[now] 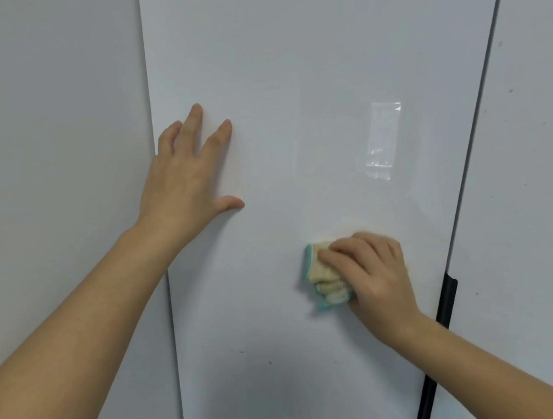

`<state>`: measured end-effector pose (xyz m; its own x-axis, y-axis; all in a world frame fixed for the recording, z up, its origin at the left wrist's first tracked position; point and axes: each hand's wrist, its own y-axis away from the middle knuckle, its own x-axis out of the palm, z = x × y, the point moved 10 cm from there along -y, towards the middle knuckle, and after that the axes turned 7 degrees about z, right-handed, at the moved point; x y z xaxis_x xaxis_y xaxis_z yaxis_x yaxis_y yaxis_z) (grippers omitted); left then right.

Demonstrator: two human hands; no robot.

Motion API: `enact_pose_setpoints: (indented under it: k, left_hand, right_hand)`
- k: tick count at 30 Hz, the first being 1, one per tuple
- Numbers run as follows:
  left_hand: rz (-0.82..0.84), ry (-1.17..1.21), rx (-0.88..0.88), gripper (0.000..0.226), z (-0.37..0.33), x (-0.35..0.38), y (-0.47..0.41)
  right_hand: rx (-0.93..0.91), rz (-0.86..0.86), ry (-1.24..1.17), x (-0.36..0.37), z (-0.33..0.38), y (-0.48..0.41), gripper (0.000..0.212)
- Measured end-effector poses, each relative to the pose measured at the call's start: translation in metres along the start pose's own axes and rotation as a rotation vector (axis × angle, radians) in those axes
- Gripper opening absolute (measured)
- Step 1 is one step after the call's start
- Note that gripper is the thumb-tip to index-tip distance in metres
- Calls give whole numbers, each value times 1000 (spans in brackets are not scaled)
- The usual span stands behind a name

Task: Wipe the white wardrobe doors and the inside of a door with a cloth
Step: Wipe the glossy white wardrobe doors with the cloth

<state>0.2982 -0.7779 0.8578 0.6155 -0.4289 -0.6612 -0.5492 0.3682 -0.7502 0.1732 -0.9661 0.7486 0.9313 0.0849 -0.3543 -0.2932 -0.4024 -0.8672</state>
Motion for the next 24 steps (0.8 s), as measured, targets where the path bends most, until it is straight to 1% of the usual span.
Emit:
enact_pose_setpoints:
  k: [4,6,8,10,11,15,17,20,21,23,24]
  left_hand:
    - [-5,21,9,109,1,2,0]
    - [2,42,12,109,2,2,0]
    - [9,53,20,109,2,2,1]
    - [6,56,25,109,3,2,1]
    - [3,53,24,109,3,2,1]
    - [2,30,26,110,4,1,0]
    - [0,28,27,110,5,1,0]
    - [9,30,29,110,5,1,0]
    - [9,33,32,110,5,1,0]
    - [9,26,34,110,6,1,0]
    - [10,23,33,110,6,1,0]
  right_hand:
    - [-134,112,51,26,32,42,21]
    - [-179,144,76,28,34,44,21]
    - [-187,134,75,22,33,28,26]
    - [-157,88,61,12,29,3,35]
    - [-127,64,54,8,26,-11,36]
    - [5,9,11,14,23,-44,28]
    - [-51,32,-7,30,46,-35,33]
    - [-231,170,-10,60,84,-4,31]
    - [-266,202,-4,65,89,1,30]
    - [-271,213,-15,65,88,-6,30]
    - [-244,194,-28,61,84,-17,32]
